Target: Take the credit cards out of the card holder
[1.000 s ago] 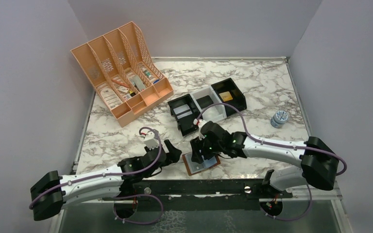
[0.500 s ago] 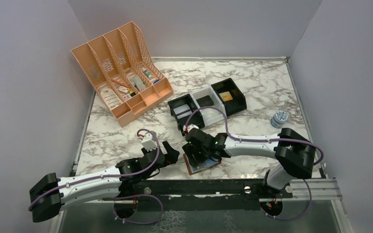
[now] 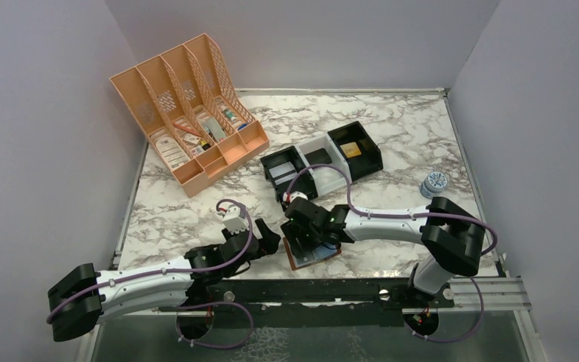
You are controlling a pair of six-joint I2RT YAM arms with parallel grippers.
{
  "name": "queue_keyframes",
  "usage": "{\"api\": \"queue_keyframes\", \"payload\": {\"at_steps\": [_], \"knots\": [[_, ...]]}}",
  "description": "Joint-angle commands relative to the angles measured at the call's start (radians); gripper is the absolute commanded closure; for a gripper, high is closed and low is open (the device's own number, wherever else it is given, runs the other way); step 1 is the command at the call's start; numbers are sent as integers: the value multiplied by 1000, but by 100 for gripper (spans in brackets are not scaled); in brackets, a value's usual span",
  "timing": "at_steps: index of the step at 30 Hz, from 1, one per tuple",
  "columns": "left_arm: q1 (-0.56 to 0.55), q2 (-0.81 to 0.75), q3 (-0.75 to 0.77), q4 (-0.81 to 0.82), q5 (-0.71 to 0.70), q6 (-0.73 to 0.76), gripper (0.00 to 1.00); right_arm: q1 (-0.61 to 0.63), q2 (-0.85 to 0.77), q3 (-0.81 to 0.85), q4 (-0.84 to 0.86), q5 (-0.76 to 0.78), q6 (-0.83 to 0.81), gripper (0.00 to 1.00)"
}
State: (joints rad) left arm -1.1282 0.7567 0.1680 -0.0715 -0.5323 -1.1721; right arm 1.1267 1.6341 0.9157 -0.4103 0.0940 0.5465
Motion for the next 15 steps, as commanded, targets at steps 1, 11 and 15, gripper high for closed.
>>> {"api": "queue_keyframes", "payload": {"at_steps": [1,11,15], "knots": [[-4,-2,11,9,4,7,12,8,41,-11,-34,21,28,35],[-4,5,14,23,18,9,12,8,32,30,-60,27,43,31],[-4,2,17,27,15,14,11,8,52,38,-76,63,48,31]]}}
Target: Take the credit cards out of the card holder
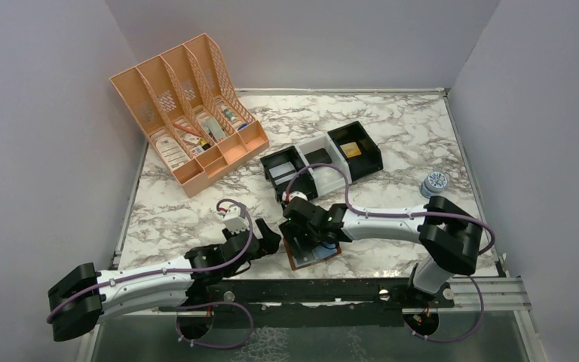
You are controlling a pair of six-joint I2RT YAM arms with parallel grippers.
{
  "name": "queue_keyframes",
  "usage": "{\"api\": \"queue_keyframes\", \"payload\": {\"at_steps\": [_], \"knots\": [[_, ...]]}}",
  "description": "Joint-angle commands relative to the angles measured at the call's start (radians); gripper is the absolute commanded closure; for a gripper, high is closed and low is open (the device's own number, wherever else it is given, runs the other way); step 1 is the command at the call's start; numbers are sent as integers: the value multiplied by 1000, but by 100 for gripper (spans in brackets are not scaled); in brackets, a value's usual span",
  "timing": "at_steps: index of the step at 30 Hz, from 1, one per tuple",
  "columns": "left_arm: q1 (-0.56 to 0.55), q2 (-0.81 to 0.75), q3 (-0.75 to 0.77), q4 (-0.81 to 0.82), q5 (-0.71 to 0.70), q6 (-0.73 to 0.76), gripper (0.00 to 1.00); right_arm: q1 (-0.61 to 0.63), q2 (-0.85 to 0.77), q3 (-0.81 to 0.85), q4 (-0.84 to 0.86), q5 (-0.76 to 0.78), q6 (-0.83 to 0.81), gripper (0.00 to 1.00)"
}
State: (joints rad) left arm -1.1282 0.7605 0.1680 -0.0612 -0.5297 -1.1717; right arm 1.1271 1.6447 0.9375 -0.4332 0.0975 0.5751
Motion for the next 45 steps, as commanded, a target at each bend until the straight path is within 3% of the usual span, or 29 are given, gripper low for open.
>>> {"api": "queue_keyframes", "payload": {"at_steps": [1,13,25,38,45], "knots": [[-4,0,18,17,15,15,11,7,47,15,-56,69,22,31],[-3,-3,-2,88,54,43,11,7,-33,-62,41,75,55,41],[-4,37,-21,305,192,135,12,-159,-159,-237,273,-284,62,45],[-5,167,-12,477,351,215,27,-265,-219,-363,436,-410,153,46],[-12,324,57,569,409,245,41,-285,-222,-378,466,-421,176,46]]}}
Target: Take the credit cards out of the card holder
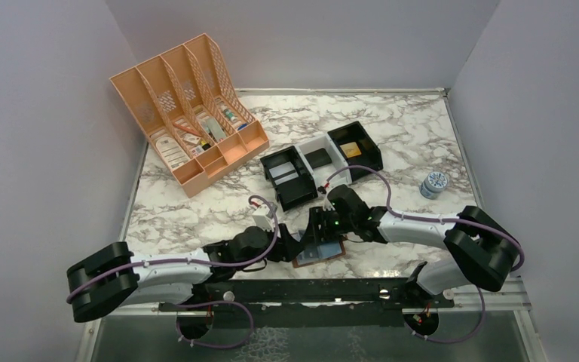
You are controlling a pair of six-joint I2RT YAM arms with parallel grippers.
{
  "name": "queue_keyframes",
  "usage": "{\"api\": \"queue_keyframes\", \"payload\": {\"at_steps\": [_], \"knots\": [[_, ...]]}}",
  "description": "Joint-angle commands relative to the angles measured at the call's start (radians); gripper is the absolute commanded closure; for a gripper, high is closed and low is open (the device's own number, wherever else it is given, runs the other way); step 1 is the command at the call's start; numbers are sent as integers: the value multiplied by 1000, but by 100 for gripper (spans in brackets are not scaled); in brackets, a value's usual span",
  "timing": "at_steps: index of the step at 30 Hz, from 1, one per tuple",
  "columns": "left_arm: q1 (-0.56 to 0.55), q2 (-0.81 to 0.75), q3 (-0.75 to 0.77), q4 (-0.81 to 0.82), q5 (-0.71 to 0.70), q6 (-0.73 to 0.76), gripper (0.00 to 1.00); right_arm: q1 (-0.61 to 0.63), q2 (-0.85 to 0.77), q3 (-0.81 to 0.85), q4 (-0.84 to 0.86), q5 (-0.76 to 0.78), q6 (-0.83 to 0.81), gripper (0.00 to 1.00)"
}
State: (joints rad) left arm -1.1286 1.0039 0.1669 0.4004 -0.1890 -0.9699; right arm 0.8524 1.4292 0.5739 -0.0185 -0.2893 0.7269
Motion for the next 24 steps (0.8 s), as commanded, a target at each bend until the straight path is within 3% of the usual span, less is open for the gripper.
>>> {"api": "queue_keyframes", "payload": {"at_steps": [1,11,17,24], "knots": [[-14,103,64,119,69,45,44,-11,-6,-15,53,-38,26,46],[-23,255,114,216,119,45,65,-16,-2,-14,58,-58,31,46],[-25,288,97,216,12,-26,92,-23,-59,21,5,-57,21,38],[-25,295,133,173,0,-7,93,-38,-146,74,-168,94,-39,28]]}}
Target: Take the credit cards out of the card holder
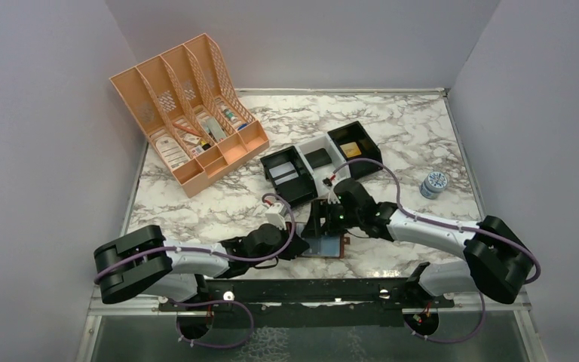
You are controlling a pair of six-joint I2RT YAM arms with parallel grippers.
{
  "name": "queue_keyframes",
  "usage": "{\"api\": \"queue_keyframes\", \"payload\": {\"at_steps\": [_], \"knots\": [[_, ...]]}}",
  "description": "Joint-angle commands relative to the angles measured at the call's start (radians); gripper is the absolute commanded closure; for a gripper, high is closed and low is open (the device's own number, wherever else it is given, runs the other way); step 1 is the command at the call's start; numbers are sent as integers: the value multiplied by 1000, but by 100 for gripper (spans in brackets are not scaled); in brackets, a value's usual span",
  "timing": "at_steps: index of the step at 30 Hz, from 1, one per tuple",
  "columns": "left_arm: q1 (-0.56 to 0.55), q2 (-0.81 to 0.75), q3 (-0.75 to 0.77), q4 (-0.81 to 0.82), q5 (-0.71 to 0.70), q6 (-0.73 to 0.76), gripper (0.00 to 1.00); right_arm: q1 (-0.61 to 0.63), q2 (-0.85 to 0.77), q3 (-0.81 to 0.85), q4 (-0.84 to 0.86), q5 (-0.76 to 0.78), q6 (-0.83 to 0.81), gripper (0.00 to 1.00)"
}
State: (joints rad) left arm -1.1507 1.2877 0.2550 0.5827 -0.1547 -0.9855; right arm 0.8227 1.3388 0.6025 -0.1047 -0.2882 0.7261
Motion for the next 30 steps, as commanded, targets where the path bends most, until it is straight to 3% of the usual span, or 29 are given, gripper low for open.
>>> {"api": "queue_keyframes", "payload": {"at_steps": [1,6,11,18,30], "knots": [[-2,18,62,-48,-33,14,92,-13,-67,45,-98,111,-42,28],[-2,76,177,-267,-57,27,82,-22,-117,28,-154,191,-38,29],[-9,107,280,-414,-93,46,65,-29,-187,-14,-176,261,-35,38],[-11,92,268,-311,-64,49,50,-101,-249,-49,-194,270,-51,45],[-53,182,358,-216,23,103,45,-218,-328,-67,-214,204,-77,46]]}}
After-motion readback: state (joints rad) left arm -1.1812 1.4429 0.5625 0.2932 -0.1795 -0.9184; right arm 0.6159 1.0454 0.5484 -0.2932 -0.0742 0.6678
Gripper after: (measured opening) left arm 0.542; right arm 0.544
